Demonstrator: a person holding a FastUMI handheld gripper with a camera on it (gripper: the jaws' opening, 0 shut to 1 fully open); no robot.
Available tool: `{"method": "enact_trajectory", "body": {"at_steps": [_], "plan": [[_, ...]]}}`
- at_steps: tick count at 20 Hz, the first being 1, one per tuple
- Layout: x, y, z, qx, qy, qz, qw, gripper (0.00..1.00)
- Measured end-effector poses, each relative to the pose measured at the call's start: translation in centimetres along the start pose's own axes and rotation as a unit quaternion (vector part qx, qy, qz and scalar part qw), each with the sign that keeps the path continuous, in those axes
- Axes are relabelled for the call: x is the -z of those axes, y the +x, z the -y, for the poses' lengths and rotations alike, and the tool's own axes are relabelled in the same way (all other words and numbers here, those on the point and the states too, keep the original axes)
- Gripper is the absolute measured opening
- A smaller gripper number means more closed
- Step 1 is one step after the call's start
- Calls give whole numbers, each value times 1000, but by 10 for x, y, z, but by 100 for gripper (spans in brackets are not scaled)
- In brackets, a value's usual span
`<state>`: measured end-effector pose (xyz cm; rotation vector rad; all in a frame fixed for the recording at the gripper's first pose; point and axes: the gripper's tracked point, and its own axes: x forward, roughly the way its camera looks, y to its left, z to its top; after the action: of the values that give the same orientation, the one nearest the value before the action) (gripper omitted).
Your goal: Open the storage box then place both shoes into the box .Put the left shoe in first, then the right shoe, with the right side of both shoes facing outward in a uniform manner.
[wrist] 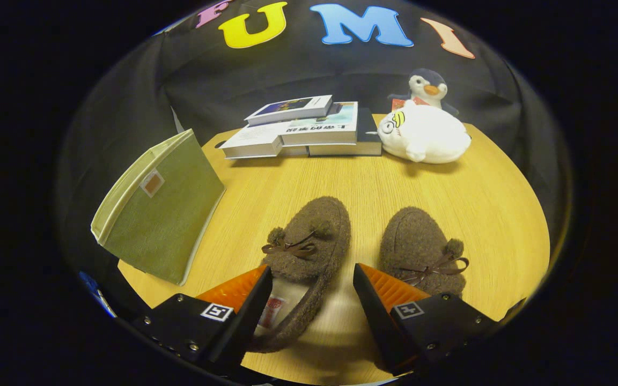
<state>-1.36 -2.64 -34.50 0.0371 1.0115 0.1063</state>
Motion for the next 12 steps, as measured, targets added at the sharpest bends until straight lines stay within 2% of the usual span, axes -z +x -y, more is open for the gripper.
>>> {"method": "enact_trajectory", "body": {"at_steps": [2, 5, 6, 7, 8, 9, 10, 11, 12], "plan": [[8, 7, -1, 0, 7, -14, 1000, 84], [21, 17, -4, -7, 22, -41, 999, 84], [21, 17, -7, -10, 30, -42, 999, 67], [20, 19, -6, -9, 37, -46, 998, 61], [19, 18, -1, -1, 45, -46, 998, 49], [18, 19, 2, 3, 60, -47, 997, 41], [15, 20, 5, 5, 86, -44, 995, 22], [16, 17, 1, -5, 113, -57, 992, 9], [18, 18, 1, -4, 132, -62, 989, 9]]}}
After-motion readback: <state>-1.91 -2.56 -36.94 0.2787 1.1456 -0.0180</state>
